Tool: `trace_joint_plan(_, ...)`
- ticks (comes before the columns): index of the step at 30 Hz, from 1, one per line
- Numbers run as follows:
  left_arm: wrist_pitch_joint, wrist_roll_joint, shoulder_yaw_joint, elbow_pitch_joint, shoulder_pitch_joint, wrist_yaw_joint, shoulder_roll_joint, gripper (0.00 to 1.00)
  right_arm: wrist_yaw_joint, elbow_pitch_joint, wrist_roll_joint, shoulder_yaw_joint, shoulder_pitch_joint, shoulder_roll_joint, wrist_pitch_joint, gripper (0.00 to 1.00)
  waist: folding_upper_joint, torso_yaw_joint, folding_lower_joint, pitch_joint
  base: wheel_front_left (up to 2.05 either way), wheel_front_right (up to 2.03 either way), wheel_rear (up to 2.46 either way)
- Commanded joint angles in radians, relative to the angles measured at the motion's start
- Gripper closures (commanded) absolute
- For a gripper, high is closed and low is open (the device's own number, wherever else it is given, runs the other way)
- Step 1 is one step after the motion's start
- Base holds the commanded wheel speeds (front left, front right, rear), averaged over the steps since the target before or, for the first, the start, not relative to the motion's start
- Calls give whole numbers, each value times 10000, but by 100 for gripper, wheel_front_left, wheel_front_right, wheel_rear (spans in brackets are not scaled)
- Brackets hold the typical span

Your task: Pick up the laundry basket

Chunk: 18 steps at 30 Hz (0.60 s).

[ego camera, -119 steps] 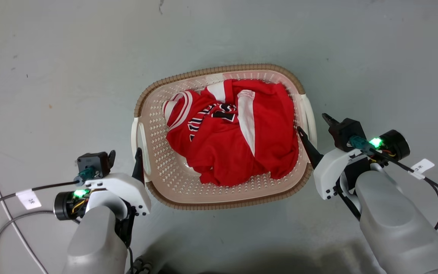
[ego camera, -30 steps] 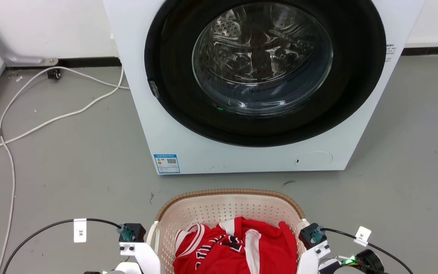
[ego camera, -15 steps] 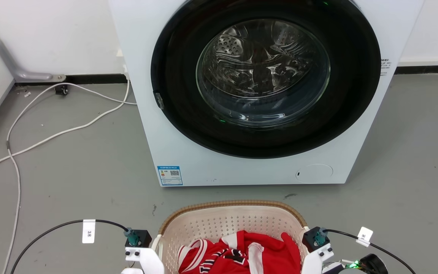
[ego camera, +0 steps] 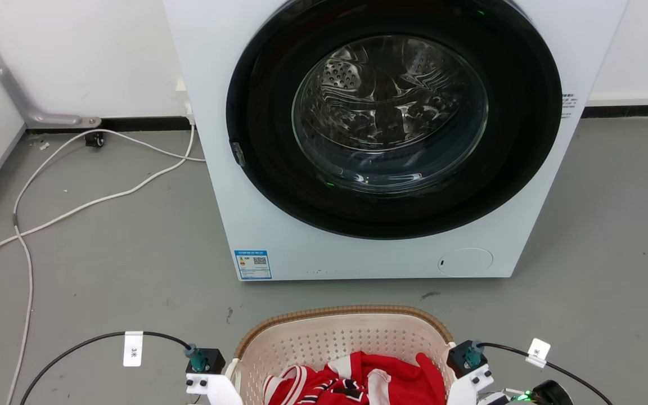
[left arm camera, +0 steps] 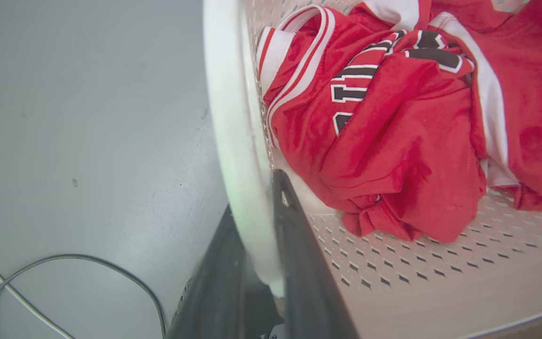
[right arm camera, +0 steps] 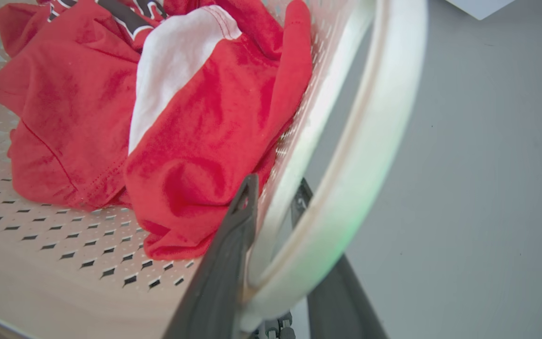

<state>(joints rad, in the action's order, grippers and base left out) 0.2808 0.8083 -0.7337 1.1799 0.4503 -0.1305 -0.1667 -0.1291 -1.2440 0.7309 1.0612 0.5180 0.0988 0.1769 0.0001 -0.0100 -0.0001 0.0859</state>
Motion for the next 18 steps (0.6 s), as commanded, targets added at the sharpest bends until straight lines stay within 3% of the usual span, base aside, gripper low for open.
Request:
trace_joint_plan(1,39,87,-110,27,-80,11,-158,100,-28,22,88,125,209,127,-54,100,-1,5,1,3,0,0,0)
trace_joint_plan(18,-265,621,-719,107,79,11,-251,100,-29,-75,669,814,285,165,-225,100,-1,-30,1,9,0,0,0)
